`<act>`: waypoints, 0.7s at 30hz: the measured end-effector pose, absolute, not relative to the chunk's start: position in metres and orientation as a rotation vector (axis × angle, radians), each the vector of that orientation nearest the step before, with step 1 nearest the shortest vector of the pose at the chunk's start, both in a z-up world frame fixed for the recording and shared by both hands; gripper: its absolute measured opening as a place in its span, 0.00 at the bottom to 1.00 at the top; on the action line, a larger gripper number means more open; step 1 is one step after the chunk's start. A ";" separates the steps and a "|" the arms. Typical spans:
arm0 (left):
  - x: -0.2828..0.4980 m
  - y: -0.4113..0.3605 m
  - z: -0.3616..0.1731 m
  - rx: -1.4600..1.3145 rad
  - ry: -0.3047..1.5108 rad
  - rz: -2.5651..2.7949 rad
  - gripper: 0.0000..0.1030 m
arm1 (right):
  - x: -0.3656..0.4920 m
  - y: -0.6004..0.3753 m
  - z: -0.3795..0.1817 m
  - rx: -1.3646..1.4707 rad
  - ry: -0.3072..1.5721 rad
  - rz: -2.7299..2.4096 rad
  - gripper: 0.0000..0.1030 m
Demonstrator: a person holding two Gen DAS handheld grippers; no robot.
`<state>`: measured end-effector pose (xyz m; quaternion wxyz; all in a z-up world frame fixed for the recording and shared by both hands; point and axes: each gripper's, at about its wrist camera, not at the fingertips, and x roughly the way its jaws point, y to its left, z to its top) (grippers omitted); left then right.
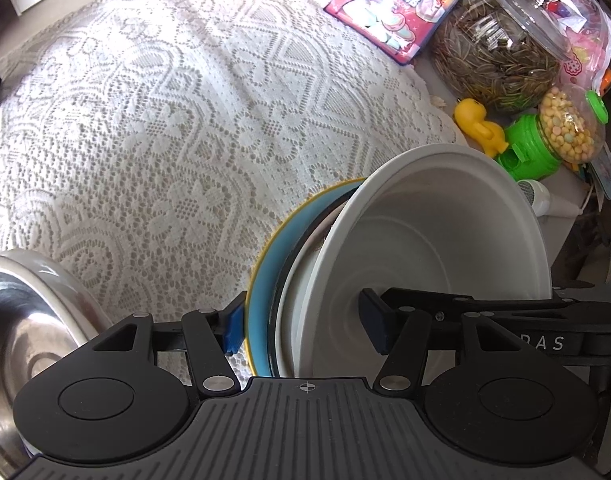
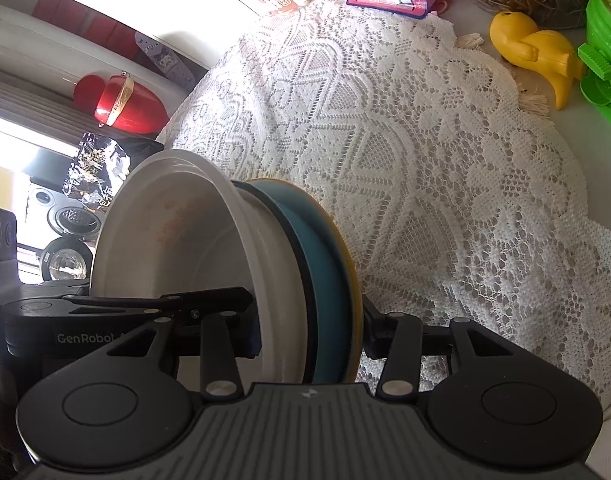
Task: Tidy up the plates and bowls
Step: 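Carry the bowl stack with both grippers toward the steel bowl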
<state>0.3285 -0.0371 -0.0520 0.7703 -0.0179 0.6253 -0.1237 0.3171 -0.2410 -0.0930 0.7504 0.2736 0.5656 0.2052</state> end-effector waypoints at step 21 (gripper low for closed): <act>0.323 -0.037 -0.050 -0.019 1.368 -0.286 0.57 | 0.305 -0.236 -0.093 0.612 1.240 0.381 0.47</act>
